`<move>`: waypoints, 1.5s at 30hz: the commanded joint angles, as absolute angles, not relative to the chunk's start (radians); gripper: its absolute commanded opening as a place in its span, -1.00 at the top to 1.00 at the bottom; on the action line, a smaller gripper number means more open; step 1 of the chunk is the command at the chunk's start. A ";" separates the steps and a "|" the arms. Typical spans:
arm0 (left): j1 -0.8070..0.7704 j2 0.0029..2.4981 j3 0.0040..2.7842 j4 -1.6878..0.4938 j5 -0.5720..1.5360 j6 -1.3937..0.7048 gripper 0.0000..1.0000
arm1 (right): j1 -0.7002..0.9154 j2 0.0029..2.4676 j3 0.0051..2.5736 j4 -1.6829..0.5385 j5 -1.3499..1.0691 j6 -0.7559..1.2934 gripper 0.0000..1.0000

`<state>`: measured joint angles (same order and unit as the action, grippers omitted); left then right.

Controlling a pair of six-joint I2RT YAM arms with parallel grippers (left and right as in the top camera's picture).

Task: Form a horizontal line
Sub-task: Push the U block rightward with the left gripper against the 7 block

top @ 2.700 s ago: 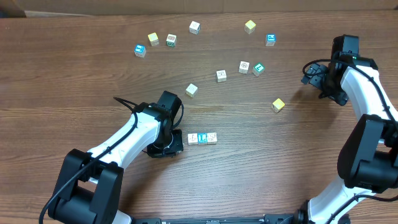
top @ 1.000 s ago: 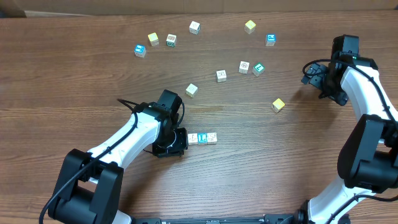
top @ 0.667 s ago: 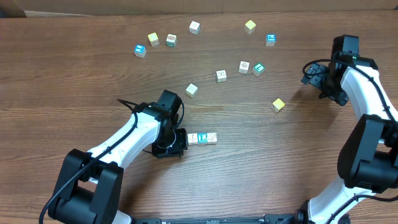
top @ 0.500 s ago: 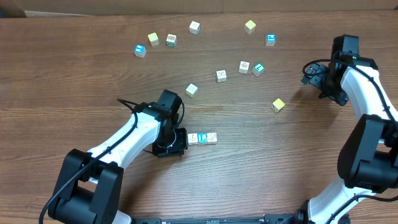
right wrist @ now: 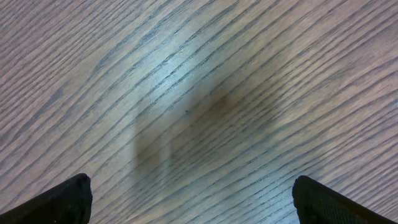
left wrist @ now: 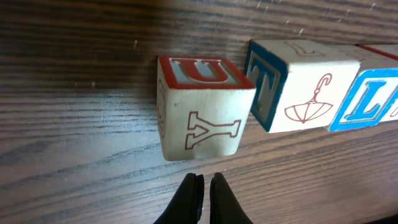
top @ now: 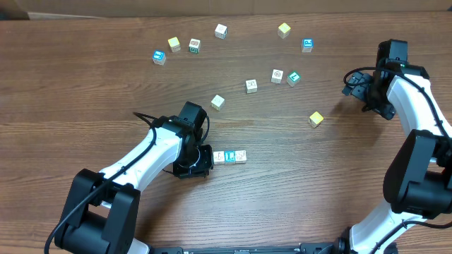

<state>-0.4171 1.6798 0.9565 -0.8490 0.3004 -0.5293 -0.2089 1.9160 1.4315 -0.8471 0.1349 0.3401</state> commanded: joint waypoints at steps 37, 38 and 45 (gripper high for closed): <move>-0.416 1.682 0.979 -0.780 0.300 -0.552 0.92 | -0.209 1.895 1.452 -0.842 0.138 0.339 -1.00; -0.416 1.682 0.979 -0.780 0.301 -0.554 0.91 | -0.209 1.895 1.452 -0.842 0.138 0.339 -1.00; -0.416 1.682 0.979 -0.805 0.316 -0.554 0.92 | -0.209 1.895 1.452 -0.842 0.138 0.339 -1.00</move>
